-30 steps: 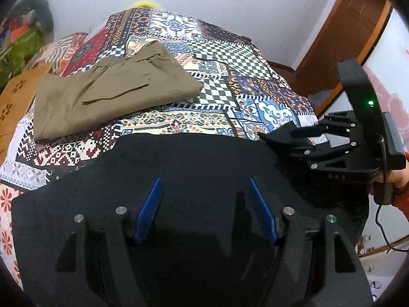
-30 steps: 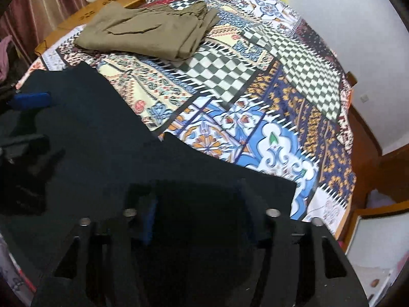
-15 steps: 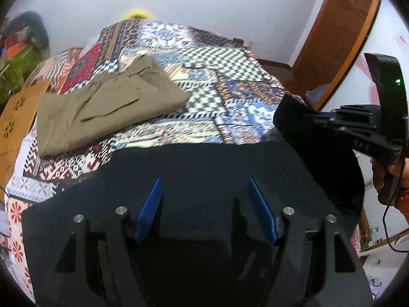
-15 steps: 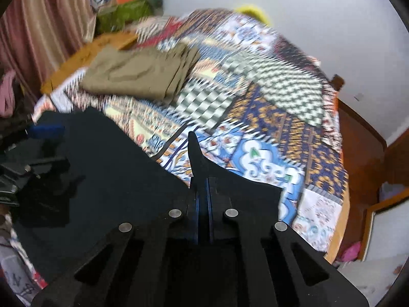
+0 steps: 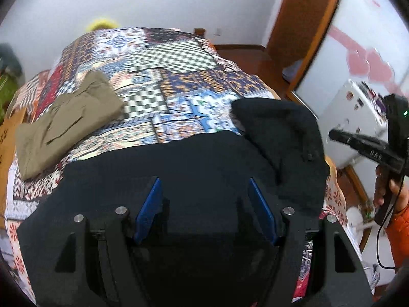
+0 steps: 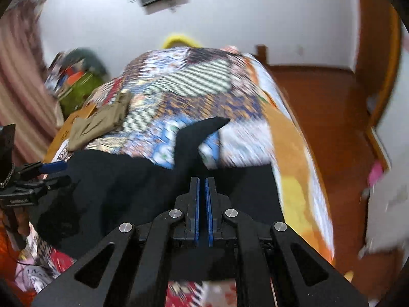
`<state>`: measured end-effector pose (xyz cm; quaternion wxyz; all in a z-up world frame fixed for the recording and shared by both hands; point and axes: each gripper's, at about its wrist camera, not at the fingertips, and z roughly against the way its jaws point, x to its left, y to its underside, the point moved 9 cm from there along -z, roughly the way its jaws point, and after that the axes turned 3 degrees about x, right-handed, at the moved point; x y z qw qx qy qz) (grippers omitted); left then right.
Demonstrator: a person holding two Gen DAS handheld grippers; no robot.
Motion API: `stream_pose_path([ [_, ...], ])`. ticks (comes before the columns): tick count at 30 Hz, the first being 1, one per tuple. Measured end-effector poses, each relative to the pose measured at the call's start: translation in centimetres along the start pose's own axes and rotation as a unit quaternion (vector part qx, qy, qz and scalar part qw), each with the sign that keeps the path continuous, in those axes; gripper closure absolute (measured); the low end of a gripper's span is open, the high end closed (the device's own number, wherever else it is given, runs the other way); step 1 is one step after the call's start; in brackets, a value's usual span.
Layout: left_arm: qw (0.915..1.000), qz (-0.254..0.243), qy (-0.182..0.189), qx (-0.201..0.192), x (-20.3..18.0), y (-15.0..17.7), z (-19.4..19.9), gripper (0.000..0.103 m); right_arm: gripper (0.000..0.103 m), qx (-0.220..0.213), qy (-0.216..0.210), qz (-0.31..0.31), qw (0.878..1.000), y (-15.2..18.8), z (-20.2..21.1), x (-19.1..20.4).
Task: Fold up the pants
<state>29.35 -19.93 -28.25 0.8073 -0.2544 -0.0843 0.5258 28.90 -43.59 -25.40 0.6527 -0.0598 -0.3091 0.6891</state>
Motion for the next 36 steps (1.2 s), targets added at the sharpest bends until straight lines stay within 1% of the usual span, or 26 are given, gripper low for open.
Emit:
stream_pose_path([
  [3, 0.9998, -0.016, 0.0, 0.011, -1.6, -0.4, -0.8, 0.034, 0.099, 0.005, 0.011, -0.029, 1.0, 1.7, 0.0, -1.9],
  [6, 0.9996, -0.024, 0.008, 0.015, -3.0, -0.8, -1.5, 0.034, 0.099, 0.009, 0.001, -0.05, 0.999, 1.4, 0.0, -2.8],
  [7, 0.9995, -0.025, 0.008, 0.015, -3.3, -1.0, -1.7, 0.034, 0.097, 0.01, 0.002, -0.054, 0.999, 1.1, -0.2, -3.0],
  [9, 0.9995, -0.026, 0.008, 0.016, -3.8, -1.1, -2.1, 0.034, 0.085, 0.011, 0.001, -0.059, 0.998, 0.6, -0.5, -3.2],
  [10, 0.9994, -0.027, 0.008, 0.018, -4.0, -1.2, -2.3, 0.034, 0.072, 0.009, 0.001, -0.062, 0.998, 0.6, -0.7, -3.3],
  [11, 0.9994, -0.028, 0.008, 0.019, -4.1, -1.2, -2.3, 0.034, 0.063, 0.006, 0.001, -0.061, 0.998, 0.8, -0.5, -3.4],
  [13, 0.9992, -0.032, 0.005, 0.022, -4.1, -1.4, -2.7, 0.034, 0.061, 0.006, 0.008, -0.047, 0.999, 1.1, -1.0, -3.3],
  [16, 0.9989, -0.035, -0.002, 0.031, -3.9, -1.4, -3.6, 0.034, 0.061, 0.021, 0.02, -0.028, 0.999, 1.7, -2.4, -3.4],
  [19, 0.9987, -0.03, 0.001, 0.042, -3.7, -1.1, -4.5, 0.034, 0.061, 0.038, 0.017, -0.03, 0.999, 2.1, -4.0, -3.7],
  [24, 0.998, -0.024, -0.002, 0.059, -3.2, -0.3, -5.9, 0.034, 0.06, 0.049, 0.036, -0.035, 0.998, 2.2, -5.8, -5.1],
  [26, 0.9977, -0.021, -0.002, 0.064, -3.0, 0.0, -6.4, 0.034, 0.054, 0.051, 0.044, -0.039, 0.997, 2.3, -6.2, -5.5],
  [29, 0.9973, -0.01, 0.003, 0.072, -2.6, 0.4, -7.1, 0.034, 0.051, 0.051, 0.052, -0.036, 0.997, 2.8, -6.5, -5.7],
  [31, 0.9973, -0.006, 0.004, 0.074, -2.5, 0.5, -7.3, 0.034, 0.049, 0.044, 0.053, -0.029, 0.997, 3.0, -6.5, -5.5],
  [33, 0.9973, -0.007, 0.004, 0.073, -2.5, 0.5, -7.3, 0.034, 0.053, 0.033, 0.058, -0.021, 0.998, 3.0, -6.4, -5.5],
  [34, 0.9973, -0.008, 0.004, 0.073, -2.5, 0.5, -7.3, 0.034, 0.059, 0.029, 0.06, -0.021, 0.998, 2.9, -6.3, -5.5],
  [35, 0.9973, -0.008, 0.004, 0.073, -2.5, 0.4, -7.3, 0.034, 0.069, 0.024, 0.06, -0.021, 0.998, 2.7, -6.1, -5.6],
  [36, 0.9973, -0.009, 0.003, 0.073, -2.5, 0.4, -7.4, 0.034, 0.073, 0.021, 0.06, -0.023, 0.998, 2.5, -6.1, -5.6],
])
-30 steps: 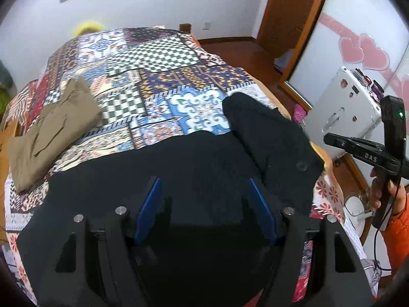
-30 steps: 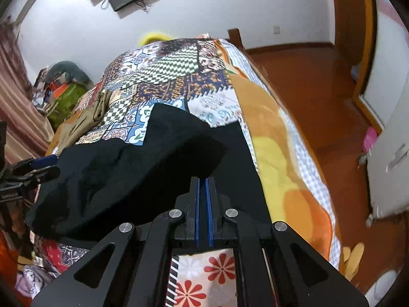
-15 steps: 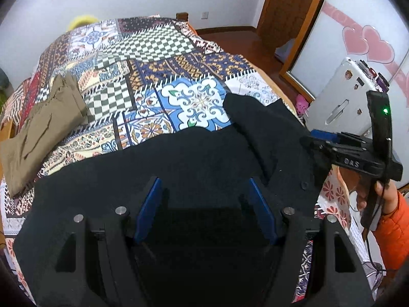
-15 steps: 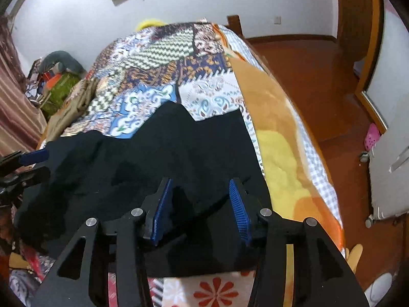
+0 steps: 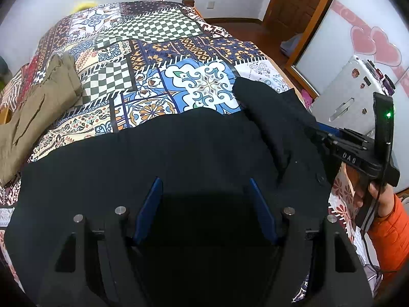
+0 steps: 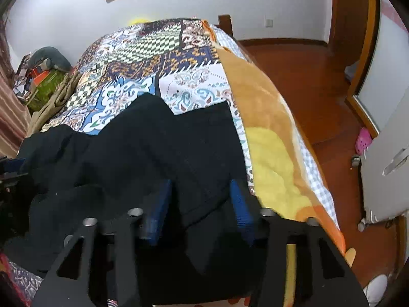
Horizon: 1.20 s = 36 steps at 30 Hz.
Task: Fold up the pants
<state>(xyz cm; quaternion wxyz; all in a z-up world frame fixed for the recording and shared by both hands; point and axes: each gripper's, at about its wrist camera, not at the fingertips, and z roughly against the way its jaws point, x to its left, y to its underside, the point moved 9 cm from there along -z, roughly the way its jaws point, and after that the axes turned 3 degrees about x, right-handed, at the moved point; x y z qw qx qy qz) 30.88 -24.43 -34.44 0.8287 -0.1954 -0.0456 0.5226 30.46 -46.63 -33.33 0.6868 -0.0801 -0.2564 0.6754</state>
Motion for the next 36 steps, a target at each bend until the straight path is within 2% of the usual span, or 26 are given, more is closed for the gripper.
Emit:
stream_pose_path([
  [1, 1.0, 0.0, -0.001, 0.0, 0.0, 0.0, 0.0, 0.033, 0.081, -0.003, -0.004, -0.002, 1.0, -0.1, 0.2, -0.1],
  [2, 1.0, -0.001, -0.001, 0.0, 0.0, 0.0, 0.0, 0.033, 0.084, -0.004, -0.008, -0.004, 1.0, -0.2, 0.2, 0.0],
  [7, 0.9999, -0.004, -0.009, 0.001, 0.1, -0.2, 0.7, 0.034, 0.092, -0.02, -0.004, 0.019, 1.0, -0.3, 1.2, 0.9],
  [12, 0.9979, -0.042, -0.045, -0.018, 0.8, -2.3, 2.7, 0.034, 0.092, -0.05, 0.0, 0.014, 0.999, -0.7, 3.2, 0.9],
  [14, 0.9971, -0.058, -0.046, -0.018, 0.8, -3.3, 3.0, 0.033, 0.092, -0.057, 0.001, 0.005, 0.998, -0.7, 3.7, 0.5],
  [18, 0.9953, -0.086, -0.043, 0.012, 0.7, -5.1, 1.2, 0.034, 0.092, -0.061, 0.006, -0.019, 0.998, 0.1, 4.5, -0.7],
  [23, 0.9938, -0.093, -0.002, 0.061, 0.1, -5.9, -2.4, 0.034, 0.092, -0.044, 0.012, -0.049, 0.998, 2.7, 4.3, -2.1],
  [26, 0.9923, -0.102, -0.014, 0.068, 0.1, -6.2, -3.8, 0.034, 0.092, -0.033, 0.01, -0.061, 0.998, 4.0, 4.1, -2.5],
  [29, 0.9916, -0.109, -0.021, 0.067, 0.1, -6.3, -4.7, 0.044, 0.092, -0.03, 0.009, -0.07, 0.997, 4.5, 4.1, -2.6],
  [31, 0.9915, -0.11, -0.012, 0.068, -0.2, -6.2, -4.9, 0.057, 0.092, -0.03, 0.01, -0.07, 0.997, 4.6, 4.3, -2.7],
  [32, 0.9913, -0.114, -0.009, 0.065, -0.3, -6.1, -4.9, 0.06, 0.092, -0.029, 0.01, -0.07, 0.997, 4.7, 4.4, -2.8],
  [34, 0.99, -0.131, -0.016, 0.05, -0.8, -6.2, -4.5, 0.074, 0.092, -0.027, 0.01, -0.07, 0.997, 4.8, 4.6, -2.8],
  [36, 0.9878, -0.149, -0.029, 0.034, -1.3, -6.3, -4.1, 0.082, 0.092, -0.027, 0.01, -0.072, 0.997, 4.9, 4.9, -2.9],
])
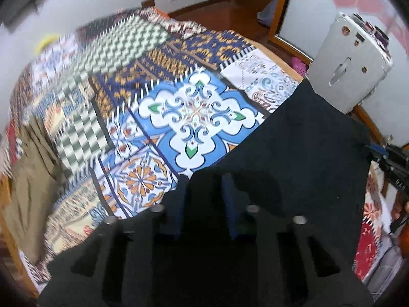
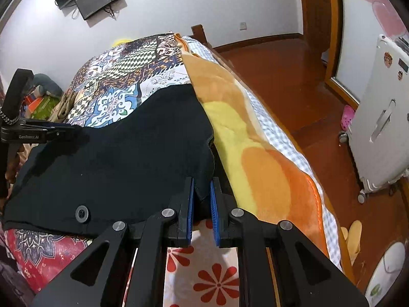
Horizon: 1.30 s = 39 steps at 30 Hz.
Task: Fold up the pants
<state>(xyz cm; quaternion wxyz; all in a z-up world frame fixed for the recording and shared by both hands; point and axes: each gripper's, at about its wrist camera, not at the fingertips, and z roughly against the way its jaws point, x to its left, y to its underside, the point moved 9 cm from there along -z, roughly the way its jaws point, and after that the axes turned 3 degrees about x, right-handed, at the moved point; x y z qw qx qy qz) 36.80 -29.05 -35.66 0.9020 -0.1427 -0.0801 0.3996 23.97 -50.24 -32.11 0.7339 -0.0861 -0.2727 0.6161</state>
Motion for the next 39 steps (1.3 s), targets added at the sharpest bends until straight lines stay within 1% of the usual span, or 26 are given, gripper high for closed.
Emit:
stream_pose_path([
  [2, 0.9998, -0.011, -0.008, -0.011, -0.2, -0.3, 0.4, 0.09, 0.092, -0.001, 0.0, -0.003, 1.0, 0.2, 0.2, -0.2],
  [3, 0.9998, -0.011, -0.011, -0.014, 0.0, -0.5, 0.4, 0.096, 0.092, 0.0, -0.001, -0.006, 1.0, 0.3, 0.2, -0.3],
  [4, 0.9998, -0.008, -0.013, -0.015, 0.2, -0.6, 0.5, 0.097, 0.092, 0.0, -0.001, -0.007, 1.0, 0.4, 0.1, -0.3],
  [7, 0.9998, 0.01, -0.003, -0.016, 0.8, -0.7, 0.3, 0.098, 0.092, 0.005, -0.001, -0.01, 1.0, 0.6, -0.4, -0.4],
  [11, 0.9998, 0.017, -0.008, -0.004, 1.2, -0.4, -0.5, 0.098, 0.092, 0.013, 0.008, -0.002, 1.0, 0.7, -0.9, -0.3],
  [13, 0.9997, 0.023, -0.01, -0.005, 1.4, -0.3, -0.3, 0.098, 0.091, 0.02, 0.011, 0.001, 1.0, 0.7, -1.0, -0.3],
  [15, 0.9992, 0.036, -0.008, -0.014, 1.8, -0.3, 0.6, 0.098, 0.088, 0.025, 0.007, -0.005, 1.0, 0.6, -0.8, -0.5],
  [16, 0.9988, 0.043, -0.006, -0.021, 2.1, -0.2, 1.1, 0.098, 0.085, 0.026, 0.009, -0.008, 1.0, 0.6, -0.6, -0.8],
  [17, 0.9982, 0.052, -0.006, -0.028, 2.5, 0.0, 2.0, 0.096, 0.079, 0.027, 0.014, -0.009, 0.999, 0.5, -0.5, -1.0],
  [19, 0.9971, 0.064, -0.01, -0.04, 3.4, 0.6, 3.4, 0.092, 0.072, 0.027, 0.032, -0.009, 0.999, 0.2, 0.0, -1.4],
  [20, 0.9964, 0.07, -0.014, -0.046, 3.8, 0.9, 4.1, 0.091, 0.072, 0.025, 0.037, -0.007, 0.999, 0.1, 0.2, -1.5],
  [23, 0.9932, 0.092, -0.027, -0.067, 5.8, 2.6, 6.7, 0.082, 0.071, 0.015, 0.042, -0.002, 0.999, -0.9, 1.0, -1.6],
  [25, 0.9895, 0.112, -0.041, -0.082, 7.5, 4.2, 8.6, 0.07, 0.07, 0.006, 0.046, 0.005, 0.999, -1.7, 1.4, -1.3],
  [27, 0.9841, 0.137, -0.057, -0.097, 9.6, 6.0, 10.6, 0.062, 0.068, -0.002, 0.045, 0.015, 0.999, -2.7, 1.6, -0.7],
  [28, 0.9803, 0.154, -0.067, -0.105, 10.9, 7.3, 11.8, 0.06, 0.065, -0.005, 0.042, 0.022, 0.999, -3.2, 1.7, -0.1],
  [31, 0.9692, 0.198, -0.094, -0.113, 14.5, 11.0, 14.3, 0.057, 0.064, -0.008, 0.029, 0.049, 0.998, -4.5, 1.4, 2.2],
  [35, 0.9468, 0.272, -0.13, -0.113, 19.9, 17.4, 17.1, 0.053, 0.064, -0.009, 0.007, 0.096, 0.995, -5.9, 0.4, 6.7],
  [37, 0.9335, 0.309, -0.148, -0.107, 22.4, 20.9, 18.2, 0.051, 0.064, -0.009, -0.008, 0.123, 0.992, -6.6, 0.0, 9.3],
  [39, 0.9224, 0.335, -0.163, -0.101, 24.3, 24.0, 18.9, 0.05, 0.064, -0.011, -0.025, 0.15, 0.988, -7.1, -0.4, 12.2],
])
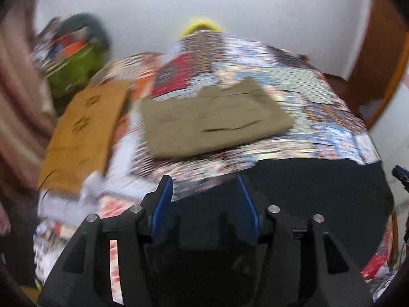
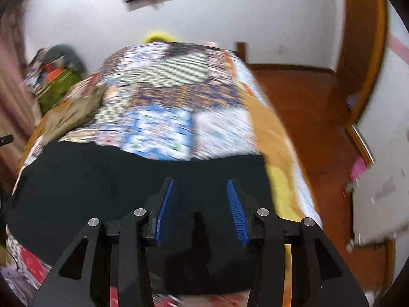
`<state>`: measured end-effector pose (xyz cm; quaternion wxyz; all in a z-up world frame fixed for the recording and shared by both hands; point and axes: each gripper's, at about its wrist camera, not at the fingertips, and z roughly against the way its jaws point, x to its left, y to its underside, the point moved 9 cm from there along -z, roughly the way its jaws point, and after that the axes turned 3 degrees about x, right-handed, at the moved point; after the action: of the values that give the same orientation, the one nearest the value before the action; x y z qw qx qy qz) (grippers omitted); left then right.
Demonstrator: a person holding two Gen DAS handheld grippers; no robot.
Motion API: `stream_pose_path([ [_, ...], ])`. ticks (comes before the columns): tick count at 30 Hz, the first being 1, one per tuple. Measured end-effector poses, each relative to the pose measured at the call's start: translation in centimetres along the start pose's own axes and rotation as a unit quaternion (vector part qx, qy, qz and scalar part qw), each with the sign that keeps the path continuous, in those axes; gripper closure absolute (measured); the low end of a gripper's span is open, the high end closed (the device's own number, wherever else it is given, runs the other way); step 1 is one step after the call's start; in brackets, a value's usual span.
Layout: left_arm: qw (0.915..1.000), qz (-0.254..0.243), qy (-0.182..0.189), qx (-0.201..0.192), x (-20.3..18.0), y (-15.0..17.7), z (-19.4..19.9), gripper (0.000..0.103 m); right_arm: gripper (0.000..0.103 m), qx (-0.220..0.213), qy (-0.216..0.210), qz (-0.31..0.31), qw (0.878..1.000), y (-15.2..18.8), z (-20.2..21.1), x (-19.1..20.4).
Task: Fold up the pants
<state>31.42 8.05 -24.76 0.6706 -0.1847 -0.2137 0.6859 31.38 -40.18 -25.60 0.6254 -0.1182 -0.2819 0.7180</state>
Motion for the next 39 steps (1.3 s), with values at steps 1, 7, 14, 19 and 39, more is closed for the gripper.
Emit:
stream_pose_path([
  [1, 0.9999, 0.012, -0.007, 0.002, 1.5, 0.5, -0.1, 0.048, 0.063, -0.001, -0.009, 0.019, 1.0, -0.9, -0.4, 1.8],
  [7, 0.9967, 0.072, -0.033, 0.02, 9.0, 4.2, -1.4, 0.044, 0.055, -0.006, -0.047, 0.12, 0.992, -4.0, -2.1, 10.6],
  [14, 0.9917, 0.111, 0.009, 0.064, 10.8, 7.1, -5.7, 0.044, 0.054, 0.018, -0.076, 0.224, 0.971, -5.9, -5.6, 20.1],
  [19, 0.9882, 0.118, 0.044, 0.087, 10.0, 7.8, -8.0, 0.042, 0.054, 0.05, -0.106, 0.28, 0.953, -5.9, -8.4, 26.1],
  [39, 0.969, 0.168, 0.145, 0.108, 9.8, 8.2, -10.8, 0.052, 0.054, 0.204, -0.204, 0.332, 0.898, -2.4, -16.1, 33.8],
])
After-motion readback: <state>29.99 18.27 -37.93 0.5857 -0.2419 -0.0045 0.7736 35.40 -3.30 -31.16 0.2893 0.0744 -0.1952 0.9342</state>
